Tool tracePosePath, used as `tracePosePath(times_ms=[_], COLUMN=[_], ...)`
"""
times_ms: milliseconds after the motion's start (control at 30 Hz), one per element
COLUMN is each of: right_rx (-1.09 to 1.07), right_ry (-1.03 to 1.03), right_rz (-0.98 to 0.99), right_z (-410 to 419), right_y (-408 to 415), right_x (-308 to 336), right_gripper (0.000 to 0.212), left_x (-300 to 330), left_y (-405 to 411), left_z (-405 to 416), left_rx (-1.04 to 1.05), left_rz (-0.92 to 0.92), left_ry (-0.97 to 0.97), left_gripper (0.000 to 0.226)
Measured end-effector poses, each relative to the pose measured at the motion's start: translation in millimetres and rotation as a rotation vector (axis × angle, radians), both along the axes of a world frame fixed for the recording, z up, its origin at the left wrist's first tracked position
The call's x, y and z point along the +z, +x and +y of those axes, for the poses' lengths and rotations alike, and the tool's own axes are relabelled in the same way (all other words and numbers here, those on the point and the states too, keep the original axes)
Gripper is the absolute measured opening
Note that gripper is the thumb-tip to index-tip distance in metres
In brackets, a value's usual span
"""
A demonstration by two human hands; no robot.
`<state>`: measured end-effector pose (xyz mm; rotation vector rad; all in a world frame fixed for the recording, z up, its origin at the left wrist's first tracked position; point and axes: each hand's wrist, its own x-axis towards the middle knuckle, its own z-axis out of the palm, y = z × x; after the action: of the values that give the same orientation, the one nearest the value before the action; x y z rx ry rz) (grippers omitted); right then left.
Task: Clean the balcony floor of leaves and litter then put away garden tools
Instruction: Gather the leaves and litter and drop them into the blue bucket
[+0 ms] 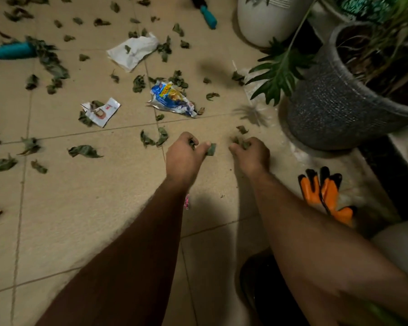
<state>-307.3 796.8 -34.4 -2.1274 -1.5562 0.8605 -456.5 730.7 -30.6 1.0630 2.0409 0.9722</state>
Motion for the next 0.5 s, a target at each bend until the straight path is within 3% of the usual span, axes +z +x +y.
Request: tracePosePath(times_ms=[133,233,367,500], right_rx=[0.092,0.076,0.002,-0.182], right_ry=[0.022,-0.019,-0.031,-0.069], right_rz=[-0.105,-0.066,0.245,0.535], right_z=[1,2,1,11], right_y=[-5,4,36,59], right_x=[-4,-1,-1,4], right_gripper=[0.044,0.038,0.01,0.01], left_x=[5,0,-9,-12], left_y=[8,9,17,30], left_z=[14,23,32,34], left_rx=[-0.058,-0.118,-0.188,-0.247], left_rz=[0.122,0.19,0.293,0.441], left_ry=[-0.04,-0.082,-0.159,-0.227], left_gripper=[0.033,0.043,0.059,0.041])
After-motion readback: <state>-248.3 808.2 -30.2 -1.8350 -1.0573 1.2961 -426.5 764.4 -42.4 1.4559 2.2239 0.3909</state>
